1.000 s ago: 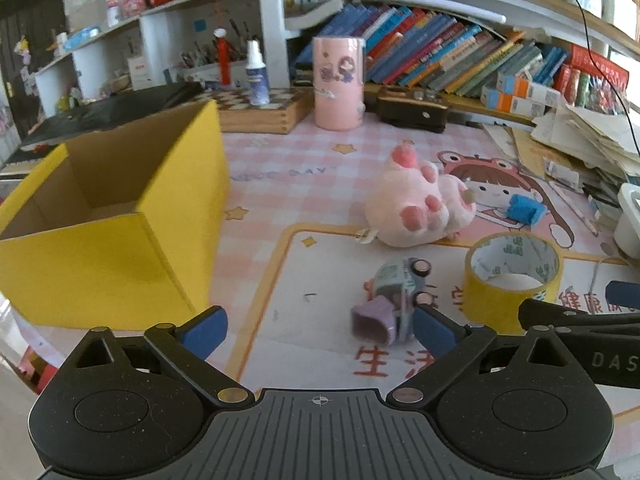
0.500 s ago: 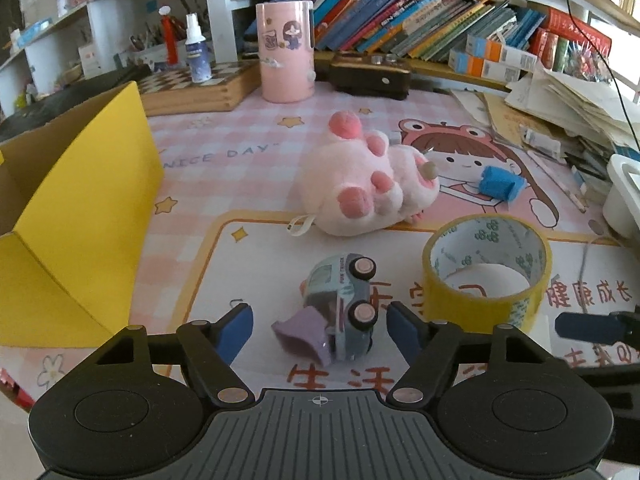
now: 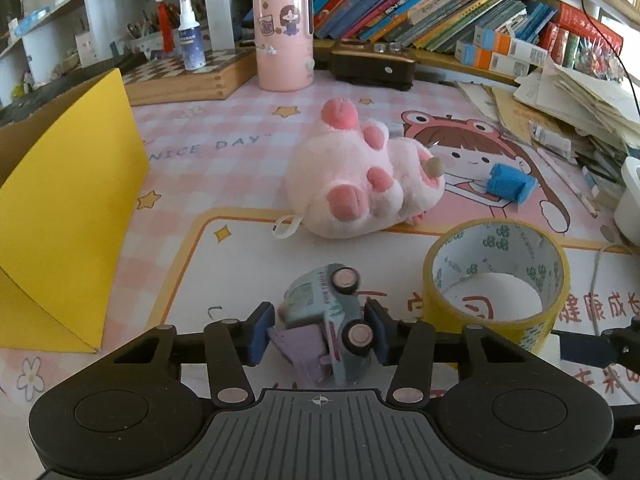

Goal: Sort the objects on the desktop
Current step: 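Close left tool on grey toy car while right tool grasps white charger plug, then carry toy car in left tool while right tool carries plug toward yellow box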

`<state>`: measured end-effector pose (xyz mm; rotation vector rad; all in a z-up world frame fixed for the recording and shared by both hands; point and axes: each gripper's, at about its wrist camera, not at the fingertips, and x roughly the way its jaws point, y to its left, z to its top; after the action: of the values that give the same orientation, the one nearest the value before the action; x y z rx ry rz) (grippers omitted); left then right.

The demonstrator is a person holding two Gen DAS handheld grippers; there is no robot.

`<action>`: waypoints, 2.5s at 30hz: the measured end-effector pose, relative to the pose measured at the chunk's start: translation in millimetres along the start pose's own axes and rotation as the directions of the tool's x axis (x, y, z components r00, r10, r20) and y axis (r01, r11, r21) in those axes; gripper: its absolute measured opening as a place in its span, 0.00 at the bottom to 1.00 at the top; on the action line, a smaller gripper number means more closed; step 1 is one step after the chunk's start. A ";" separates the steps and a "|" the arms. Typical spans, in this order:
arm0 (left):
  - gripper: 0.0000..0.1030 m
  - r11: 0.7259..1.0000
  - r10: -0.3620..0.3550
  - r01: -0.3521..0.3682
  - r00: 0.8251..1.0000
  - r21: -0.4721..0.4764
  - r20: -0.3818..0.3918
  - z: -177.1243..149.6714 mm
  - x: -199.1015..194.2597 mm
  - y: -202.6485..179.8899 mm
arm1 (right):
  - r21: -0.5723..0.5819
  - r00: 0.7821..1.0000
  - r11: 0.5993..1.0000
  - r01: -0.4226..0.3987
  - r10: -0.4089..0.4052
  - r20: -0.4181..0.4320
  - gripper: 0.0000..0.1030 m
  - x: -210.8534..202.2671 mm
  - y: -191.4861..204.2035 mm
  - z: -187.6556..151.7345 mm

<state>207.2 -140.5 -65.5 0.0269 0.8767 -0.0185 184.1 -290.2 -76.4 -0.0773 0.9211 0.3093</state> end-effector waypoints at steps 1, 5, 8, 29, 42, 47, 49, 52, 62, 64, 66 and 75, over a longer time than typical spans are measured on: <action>0.45 1.000 0.003 -0.003 1.000 0.000 0.000 -0.4 -0.6 -0.5 | -0.010 1.000 1.000 0.006 -0.006 0.002 0.43 -0.3 0.0 -0.7; 0.44 1.000 -0.012 0.012 1.000 -0.009 0.011 -1.1 -5.7 -1.1 | -0.034 1.000 0.999 0.023 -0.022 0.009 0.34 -1.5 -1.4 -2.4; 0.44 1.000 -0.018 0.019 0.999 -0.019 0.044 0.8 -15.0 -0.2 | -0.015 1.000 1.000 0.024 -0.024 0.017 0.34 -3.6 -4.6 -2.5; 0.44 0.993 -0.005 0.020 0.992 -0.116 0.129 -25.4 -65.0 20.8 | 0.008 0.997 1.000 0.004 -0.005 0.075 0.34 -29.9 5.0 -13.6; 0.44 0.994 -0.030 0.046 0.987 -0.102 0.157 -58.3 -103.9 73.0 | 0.017 0.993 1.000 0.016 -0.018 0.119 0.34 -57.0 68.8 -27.5; 0.44 0.995 -0.022 0.038 0.987 -0.094 0.157 -75.1 -120.0 96.3 | 0.011 0.992 1.000 0.008 -0.010 0.124 0.34 -66.2 100.0 -37.8; 0.44 0.996 -0.020 0.034 0.987 -0.087 0.158 -80.5 -126.0 104.2 | 0.012 0.992 1.000 0.002 -0.004 0.126 0.34 -69.4 112.2 -42.4; 0.44 0.997 -0.016 0.029 0.986 -0.074 0.167 -89.3 -136.2 116.3 | 0.016 0.991 1.000 -0.008 0.005 0.135 0.34 -74.7 129.9 -48.4; 0.44 0.995 0.027 -0.009 0.983 -0.101 0.182 -118.6 -163.3 165.0 | -0.017 0.987 0.999 -0.049 0.051 0.154 0.34 -82.2 189.0 -60.8; 0.44 0.993 0.040 -0.020 0.983 -0.114 0.181 -123.4 -166.8 174.2 | -0.036 0.986 0.997 -0.061 0.066 0.154 0.34 -82.6 201.8 -62.3; 0.44 0.991 0.054 -0.031 0.982 -0.131 0.180 -128.4 -170.4 183.7 | -0.054 0.985 0.996 -0.072 0.079 0.153 0.34 -82.9 212.8 -63.9; 0.44 0.981 0.098 -0.063 0.976 -0.183 0.193 -142.2 -182.8 213.0 | -0.120 0.981 0.987 -0.105 0.123 0.151 0.34 -82.1 250.9 -64.6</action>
<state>-13.1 77.7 -12.5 -0.1030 0.6712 0.1306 13.9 -82.7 -33.8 -0.1018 0.7521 0.4676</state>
